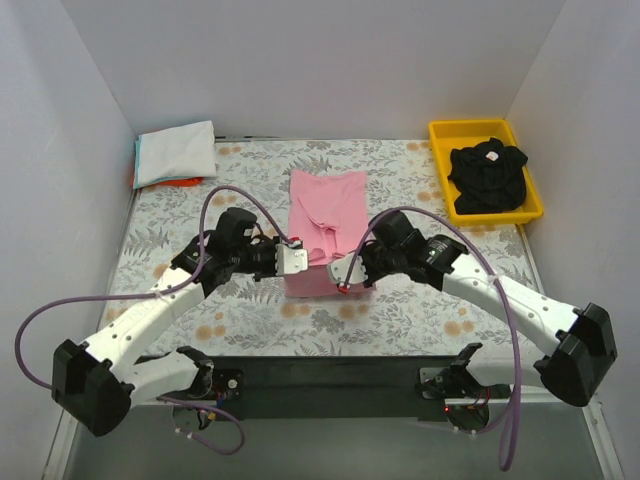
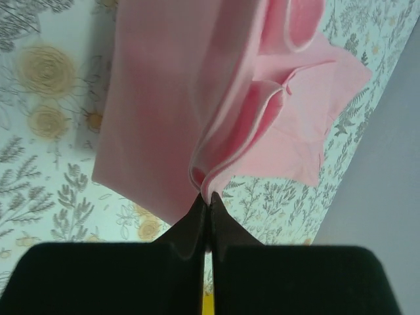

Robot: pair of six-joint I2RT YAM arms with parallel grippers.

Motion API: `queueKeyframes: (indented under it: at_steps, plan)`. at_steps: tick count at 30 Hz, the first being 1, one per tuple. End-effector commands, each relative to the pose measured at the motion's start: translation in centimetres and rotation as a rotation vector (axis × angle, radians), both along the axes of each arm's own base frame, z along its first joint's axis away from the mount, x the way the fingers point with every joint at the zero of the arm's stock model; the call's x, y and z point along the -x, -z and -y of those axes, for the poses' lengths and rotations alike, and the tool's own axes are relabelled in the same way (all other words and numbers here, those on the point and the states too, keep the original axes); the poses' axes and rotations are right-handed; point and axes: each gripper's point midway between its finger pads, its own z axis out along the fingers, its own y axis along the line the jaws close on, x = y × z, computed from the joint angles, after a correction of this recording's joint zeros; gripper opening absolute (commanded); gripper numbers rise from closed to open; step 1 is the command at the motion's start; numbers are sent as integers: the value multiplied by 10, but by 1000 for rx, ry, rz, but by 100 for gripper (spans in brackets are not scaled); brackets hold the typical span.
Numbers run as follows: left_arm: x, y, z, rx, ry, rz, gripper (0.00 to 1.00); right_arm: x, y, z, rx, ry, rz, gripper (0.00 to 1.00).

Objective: Fold and stack the t-shirts
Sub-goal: Fold the tshirt

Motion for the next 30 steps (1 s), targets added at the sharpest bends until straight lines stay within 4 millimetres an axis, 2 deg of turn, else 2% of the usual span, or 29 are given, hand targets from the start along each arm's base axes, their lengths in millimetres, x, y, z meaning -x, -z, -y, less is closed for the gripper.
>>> queueKeyframes:
  at_steps: [1, 10, 11, 15, 17, 19, 20, 22, 28, 30]
  plan:
    - [-26, -14, 5, 44, 31, 106, 0, -33, -21, -11, -22, -73, 92, 1]
    - [-97, 4, 2, 45, -20, 103, 0, -92, 1, -17, -19, -54, 79, 1]
    - [-105, 11, 0, 35, -27, 90, 0, -96, 3, -17, -18, -52, 74, 1]
    - [-123, 24, 0, 32, -19, 89, 0, -114, 21, -17, -7, -42, 59, 1]
    - [-131, 33, 0, 31, -20, 84, 0, -126, 21, -15, -18, -31, 69, 1]
    - [-141, 35, 0, 38, -25, 97, 0, -137, 30, -12, -14, -21, 56, 1]
    - [-144, 43, 0, 31, -27, 82, 0, -143, 29, -13, -15, -16, 61, 1]
    - [-156, 41, 2, 49, -41, 102, 0, -151, 39, -10, -9, -5, 42, 1]
    - [-176, 67, 0, 24, -54, 88, 0, -169, 56, -14, -8, 6, 29, 1]
    - [-183, 71, -2, 20, -67, 96, 0, -174, 66, -13, 0, 13, 23, 1]
